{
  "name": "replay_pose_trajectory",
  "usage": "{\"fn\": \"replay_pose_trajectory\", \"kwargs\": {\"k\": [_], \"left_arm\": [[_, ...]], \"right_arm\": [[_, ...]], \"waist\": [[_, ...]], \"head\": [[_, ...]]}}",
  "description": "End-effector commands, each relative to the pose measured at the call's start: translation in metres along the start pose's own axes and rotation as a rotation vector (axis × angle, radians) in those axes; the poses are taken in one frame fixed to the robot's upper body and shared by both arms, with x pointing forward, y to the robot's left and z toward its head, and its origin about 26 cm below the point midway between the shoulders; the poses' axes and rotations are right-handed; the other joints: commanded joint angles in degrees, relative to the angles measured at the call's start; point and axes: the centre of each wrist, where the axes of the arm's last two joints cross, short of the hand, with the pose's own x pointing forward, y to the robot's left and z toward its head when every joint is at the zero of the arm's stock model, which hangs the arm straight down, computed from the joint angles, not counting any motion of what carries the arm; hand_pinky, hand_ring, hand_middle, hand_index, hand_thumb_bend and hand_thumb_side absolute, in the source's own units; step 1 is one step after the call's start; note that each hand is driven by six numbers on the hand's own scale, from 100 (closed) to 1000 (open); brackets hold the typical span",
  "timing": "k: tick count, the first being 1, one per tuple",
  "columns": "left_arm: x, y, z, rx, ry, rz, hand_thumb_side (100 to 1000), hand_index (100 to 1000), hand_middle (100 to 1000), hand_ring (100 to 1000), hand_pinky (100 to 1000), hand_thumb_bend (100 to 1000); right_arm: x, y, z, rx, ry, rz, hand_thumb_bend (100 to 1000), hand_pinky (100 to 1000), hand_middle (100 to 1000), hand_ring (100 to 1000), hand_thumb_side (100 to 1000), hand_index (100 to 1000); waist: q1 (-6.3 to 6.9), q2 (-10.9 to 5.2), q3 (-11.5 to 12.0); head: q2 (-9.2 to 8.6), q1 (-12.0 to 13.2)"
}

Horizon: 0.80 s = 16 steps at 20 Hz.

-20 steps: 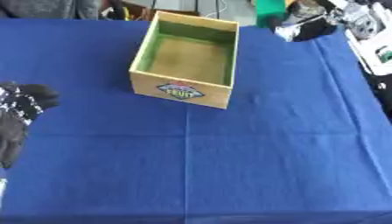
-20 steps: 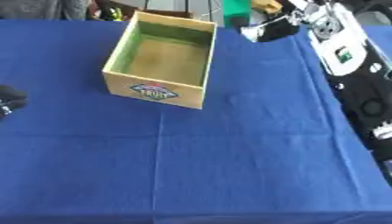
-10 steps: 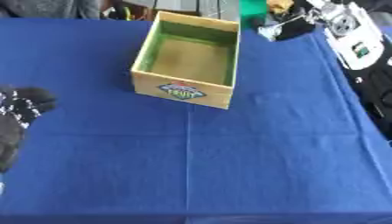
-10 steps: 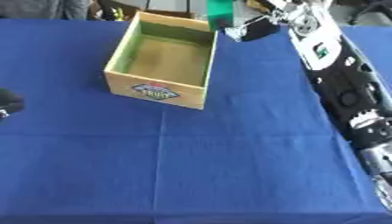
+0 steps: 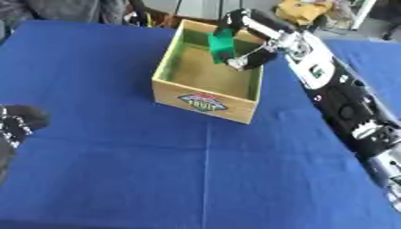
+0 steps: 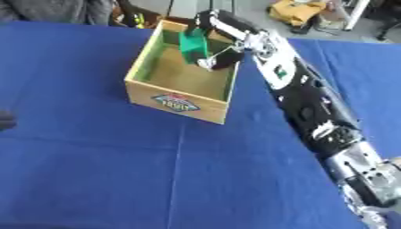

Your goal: Pick up objects on the table and place them in the box.

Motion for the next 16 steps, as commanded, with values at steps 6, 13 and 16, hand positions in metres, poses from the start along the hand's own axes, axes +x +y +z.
{"fn": "replay_pose_trajectory", "kwargs": {"k": [6,13,16], "left_arm": [[0.0093,-0.0002,-0.0058,-0.020,-0.030,-0.013,1000,681,606,769,840,401],[0.0093,0.0003,-0.0053,-0.017,-0.029,-0.015,1000,681,606,768,840,403],[0.0092,0.0007,-0.0048,-0.014,-0.028,-0.015,1000,681,606,768,840,404]], "right_arm": [[-0.0046,0.0029,-0.0024,0.090,0.016,0.075,100,754,641,779,106,855],[-0.0050,0.0013,-0.0003,0.166,0.042,0.118,126,800,830,841,332,900],[-0.0028,-0.0005,-0.0006,0.190,0.040,0.133,184,814,892,866,474,923]], "waist": [[0.19,-0.59,-0.13],[0.04,-0.63,-0.88],[0.07,-0.68,-1.17]], "head": [[-0.82,-0.38],[-0.92,-0.22],[-1.08,-0.15]]}}
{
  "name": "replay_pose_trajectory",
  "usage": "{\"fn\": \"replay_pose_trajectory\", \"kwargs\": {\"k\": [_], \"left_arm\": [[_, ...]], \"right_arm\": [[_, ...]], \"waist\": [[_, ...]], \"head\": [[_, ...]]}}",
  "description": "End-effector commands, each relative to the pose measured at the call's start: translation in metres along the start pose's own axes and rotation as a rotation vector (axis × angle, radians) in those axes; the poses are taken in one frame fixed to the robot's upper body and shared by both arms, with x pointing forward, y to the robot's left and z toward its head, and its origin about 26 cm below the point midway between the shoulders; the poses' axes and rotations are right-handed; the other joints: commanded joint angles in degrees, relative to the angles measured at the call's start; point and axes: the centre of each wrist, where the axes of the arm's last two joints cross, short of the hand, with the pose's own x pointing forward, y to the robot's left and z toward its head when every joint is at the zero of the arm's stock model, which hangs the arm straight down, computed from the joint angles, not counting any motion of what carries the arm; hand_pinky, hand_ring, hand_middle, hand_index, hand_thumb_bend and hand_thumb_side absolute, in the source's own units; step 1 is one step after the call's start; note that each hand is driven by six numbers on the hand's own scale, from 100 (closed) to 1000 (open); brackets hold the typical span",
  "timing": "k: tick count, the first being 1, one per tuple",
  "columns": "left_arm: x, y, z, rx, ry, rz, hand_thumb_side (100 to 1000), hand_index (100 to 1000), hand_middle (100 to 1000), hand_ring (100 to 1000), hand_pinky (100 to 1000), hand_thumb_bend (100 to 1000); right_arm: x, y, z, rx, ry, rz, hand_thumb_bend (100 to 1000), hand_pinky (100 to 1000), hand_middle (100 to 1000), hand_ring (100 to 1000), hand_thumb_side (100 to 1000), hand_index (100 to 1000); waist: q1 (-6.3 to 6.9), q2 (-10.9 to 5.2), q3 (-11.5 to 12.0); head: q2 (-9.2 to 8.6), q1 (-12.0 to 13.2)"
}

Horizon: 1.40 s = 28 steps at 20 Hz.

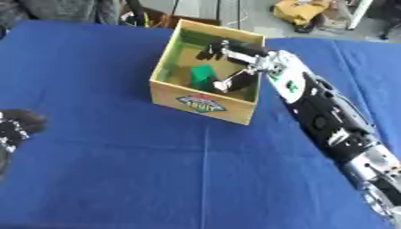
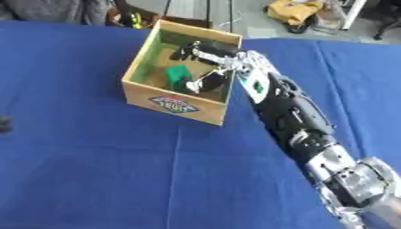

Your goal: Pick up objects on the table and place them in the box.

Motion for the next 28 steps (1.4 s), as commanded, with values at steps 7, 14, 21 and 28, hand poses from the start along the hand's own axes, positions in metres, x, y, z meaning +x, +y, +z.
{"fn": "replay_pose_trajectory", "kwargs": {"k": [7,14,21,28], "left_arm": [[0.007,0.004,0.000,0.014,-0.021,-0.016,1000,681,605,768,840,408],[0.004,0.011,0.008,0.057,-0.010,-0.022,1000,681,605,767,840,412],[0.007,0.020,0.014,0.105,-0.011,-0.045,1000,681,605,767,839,412],[0.007,0.019,0.013,0.102,-0.009,-0.046,1000,681,605,767,839,409]], "right_arm": [[0.011,-0.048,0.013,-0.142,-0.060,0.093,191,786,825,830,283,898],[0.017,-0.065,0.053,-0.402,-0.084,0.070,132,757,742,797,222,855],[0.023,-0.039,0.094,-0.592,-0.034,-0.052,100,742,690,779,275,817],[0.042,-0.007,0.121,-0.712,-0.012,-0.179,100,731,662,764,354,798]], "waist": [[0.32,-1.24,-2.21],[0.29,-1.70,-6.67],[0.17,-1.32,-11.60],[0.37,-1.22,-12.49]], "head": [[-0.92,1.63],[-0.98,5.02],[-1.60,8.45],[-1.43,8.63]]}}
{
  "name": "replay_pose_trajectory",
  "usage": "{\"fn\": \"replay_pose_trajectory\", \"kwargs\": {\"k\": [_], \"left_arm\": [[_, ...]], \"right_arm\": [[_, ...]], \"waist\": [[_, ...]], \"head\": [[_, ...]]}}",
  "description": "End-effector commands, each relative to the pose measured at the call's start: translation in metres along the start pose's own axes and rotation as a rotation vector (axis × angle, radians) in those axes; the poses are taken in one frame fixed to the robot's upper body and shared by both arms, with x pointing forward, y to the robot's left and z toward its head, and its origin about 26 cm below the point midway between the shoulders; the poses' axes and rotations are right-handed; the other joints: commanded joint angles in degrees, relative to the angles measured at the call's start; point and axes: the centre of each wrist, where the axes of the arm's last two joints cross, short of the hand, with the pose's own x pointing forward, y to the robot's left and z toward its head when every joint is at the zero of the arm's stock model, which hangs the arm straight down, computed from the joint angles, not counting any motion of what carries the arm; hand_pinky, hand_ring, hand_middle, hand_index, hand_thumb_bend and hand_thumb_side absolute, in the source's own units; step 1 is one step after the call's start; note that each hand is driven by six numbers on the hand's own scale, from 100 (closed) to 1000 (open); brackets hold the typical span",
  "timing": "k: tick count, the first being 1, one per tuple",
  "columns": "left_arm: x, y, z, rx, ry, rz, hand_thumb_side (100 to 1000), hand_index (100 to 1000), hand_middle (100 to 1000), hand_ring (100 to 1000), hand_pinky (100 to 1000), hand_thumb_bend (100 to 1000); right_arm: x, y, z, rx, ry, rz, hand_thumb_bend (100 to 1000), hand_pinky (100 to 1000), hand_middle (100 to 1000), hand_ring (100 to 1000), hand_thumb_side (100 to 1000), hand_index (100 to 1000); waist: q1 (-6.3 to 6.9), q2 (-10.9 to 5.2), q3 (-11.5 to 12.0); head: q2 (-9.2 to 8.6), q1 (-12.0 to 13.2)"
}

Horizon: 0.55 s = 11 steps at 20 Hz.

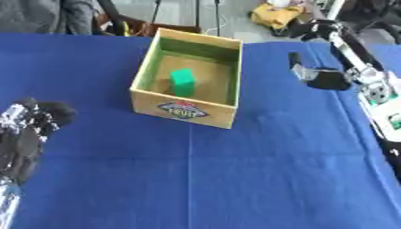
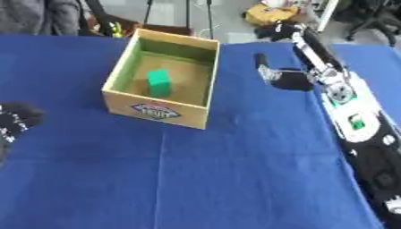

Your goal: Pick up objects on the table and place them in the box.

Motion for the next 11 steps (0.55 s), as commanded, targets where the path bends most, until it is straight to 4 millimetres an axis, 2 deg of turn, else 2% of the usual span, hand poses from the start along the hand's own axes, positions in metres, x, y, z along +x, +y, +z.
{"fn": "replay_pose_trajectory", "kwargs": {"k": [1,5,8,11], "left_arm": [[0.010,0.006,-0.001,0.001,-0.023,-0.029,1000,681,605,767,839,409],[0.009,0.009,0.002,0.021,-0.018,-0.037,1000,681,606,768,839,408],[0.007,0.010,0.004,0.023,-0.009,-0.037,1000,681,606,768,839,408],[0.005,0.009,0.005,0.021,-0.001,-0.034,1000,681,606,768,839,407]], "right_arm": [[0.006,-0.012,0.007,-0.088,0.016,-0.027,100,731,661,764,365,796],[0.003,0.008,0.039,-0.245,0.161,-0.160,100,732,658,765,403,797],[0.015,0.025,0.055,-0.310,0.208,-0.256,100,732,657,766,408,796],[0.025,0.030,0.073,-0.332,0.238,-0.315,100,732,656,765,415,795]], "waist": [[0.50,-0.55,-1.21],[0.88,-0.37,-4.73],[0.80,-0.58,-4.97],[0.83,-0.90,-4.72]], "head": [[-0.63,0.45],[-0.37,1.40],[0.13,1.16],[0.86,0.72]]}}
